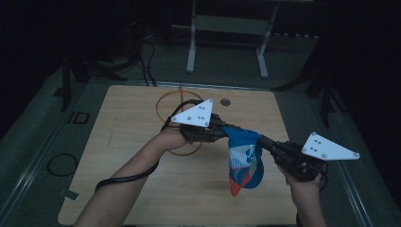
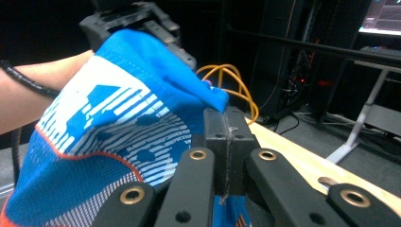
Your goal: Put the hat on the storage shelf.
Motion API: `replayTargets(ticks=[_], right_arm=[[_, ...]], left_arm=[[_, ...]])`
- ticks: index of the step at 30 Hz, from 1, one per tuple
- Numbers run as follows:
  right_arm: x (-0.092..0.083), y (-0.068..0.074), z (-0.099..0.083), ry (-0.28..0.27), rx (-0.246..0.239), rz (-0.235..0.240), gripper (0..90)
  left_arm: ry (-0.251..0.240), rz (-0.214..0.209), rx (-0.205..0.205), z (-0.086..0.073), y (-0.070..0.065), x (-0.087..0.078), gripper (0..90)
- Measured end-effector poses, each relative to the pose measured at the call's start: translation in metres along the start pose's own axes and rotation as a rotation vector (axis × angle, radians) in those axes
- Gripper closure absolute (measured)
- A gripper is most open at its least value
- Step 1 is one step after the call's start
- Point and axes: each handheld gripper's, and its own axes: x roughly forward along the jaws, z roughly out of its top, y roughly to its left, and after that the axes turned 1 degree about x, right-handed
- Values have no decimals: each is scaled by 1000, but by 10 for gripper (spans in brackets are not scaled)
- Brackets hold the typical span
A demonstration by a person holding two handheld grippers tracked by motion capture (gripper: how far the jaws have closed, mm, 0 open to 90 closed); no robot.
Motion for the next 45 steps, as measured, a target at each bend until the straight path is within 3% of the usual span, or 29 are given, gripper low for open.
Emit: replayTargets(ticks=[10,16,19,20,24,27,32,40,43,45], right_arm=[[3,-2,15,-12,-9,-14,900],[10,-4,18,-15,7,-7,900],[13,-6,20,-19,13,-8,900],[14,-6,21,-20,16,-10,900],[18,-9,25,-25,20,-16,900],[28,-13,35,-28,19,-24,900],[46,-17,49,-38,6,-44,900],[83,-24,73,-40,11,-42,900],[99,-25,81,-31,10,-42,900],[111,-26,85,-19,6,-47,900]], left_arm=[[109,73,10,-2,-10,-30,756],[137,111,-26,-6,-13,-52,671],[145,188,-72,-14,-15,-77,666],[145,188,-72,-14,-15,-77,652],[150,255,-109,-27,-24,-103,607],[145,335,-157,-42,-35,-126,504],[163,428,-207,-65,-51,-146,411],[177,505,-310,-108,-71,-161,136],[191,602,-379,-127,-81,-163,70],[197,672,-375,-141,-91,-164,54]])
